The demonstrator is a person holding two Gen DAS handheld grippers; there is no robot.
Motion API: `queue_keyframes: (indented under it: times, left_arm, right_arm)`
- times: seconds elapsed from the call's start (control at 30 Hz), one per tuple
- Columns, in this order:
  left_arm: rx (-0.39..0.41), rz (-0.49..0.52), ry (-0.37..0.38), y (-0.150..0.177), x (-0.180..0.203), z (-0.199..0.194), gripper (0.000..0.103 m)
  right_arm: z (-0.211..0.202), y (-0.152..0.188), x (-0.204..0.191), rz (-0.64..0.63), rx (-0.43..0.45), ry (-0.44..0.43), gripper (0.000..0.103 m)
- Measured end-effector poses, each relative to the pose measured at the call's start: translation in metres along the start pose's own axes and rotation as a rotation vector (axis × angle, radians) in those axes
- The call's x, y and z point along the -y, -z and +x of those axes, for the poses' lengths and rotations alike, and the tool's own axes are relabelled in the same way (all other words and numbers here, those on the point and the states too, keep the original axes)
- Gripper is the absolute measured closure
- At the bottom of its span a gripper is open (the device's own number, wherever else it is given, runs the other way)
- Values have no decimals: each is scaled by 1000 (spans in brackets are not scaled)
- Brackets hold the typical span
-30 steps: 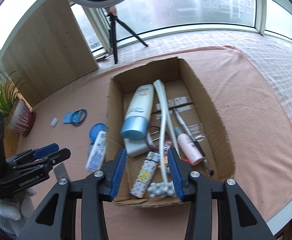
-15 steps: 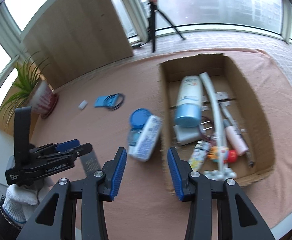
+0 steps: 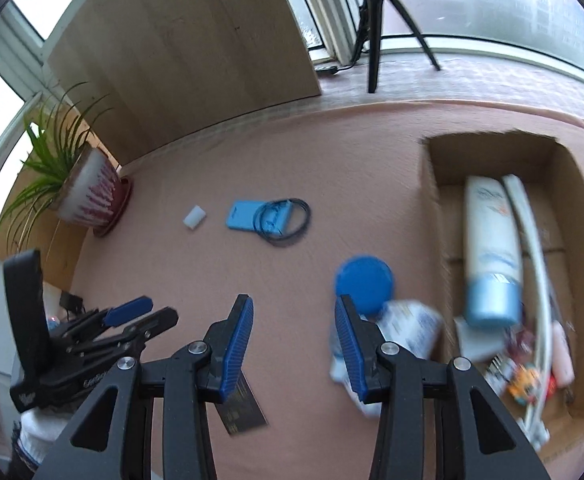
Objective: Organize objects
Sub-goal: 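Move both open grippers back toward the remaining items on the table, then lower the right gripper onto the black cable by the blue phone stand and grasp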
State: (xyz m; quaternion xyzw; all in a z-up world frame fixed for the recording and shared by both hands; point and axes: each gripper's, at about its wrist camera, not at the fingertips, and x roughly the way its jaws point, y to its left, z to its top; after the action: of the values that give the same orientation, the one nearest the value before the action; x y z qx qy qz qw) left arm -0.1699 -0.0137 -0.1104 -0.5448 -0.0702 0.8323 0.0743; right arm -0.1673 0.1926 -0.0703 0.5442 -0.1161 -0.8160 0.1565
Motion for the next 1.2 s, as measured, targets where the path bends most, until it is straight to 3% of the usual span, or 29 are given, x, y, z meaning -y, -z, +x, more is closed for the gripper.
queue_keyframes:
  times: [0.27, 0.37, 0.5, 0.53, 0.97, 1.2]
  left_arm:
    - [9, -54, -18, -50, -39, 19, 49]
    - [2, -43, -42, -65, -42, 31, 43]
    - [7, -26, -80, -89, -42, 45, 43]
    - [8, -34, -78, -94, -42, 49, 43]
    - [-18, -87, -23, -122, -33, 83, 43]
    - [-2, -39, 5, -117, -16, 78, 43]
  right_arm:
    - [62, -54, -24, -3, -68, 20, 67]
    - [90, -72, -29, -5, -93, 56, 67]
    - [118, -88, -28, 13, -123, 82, 67]
    - [123, -91, -29, 12, -132, 88, 71]
    - [147, -93, -29, -4, -203, 81, 77]
    - [140, -66, -41, -64, -236, 61, 79]
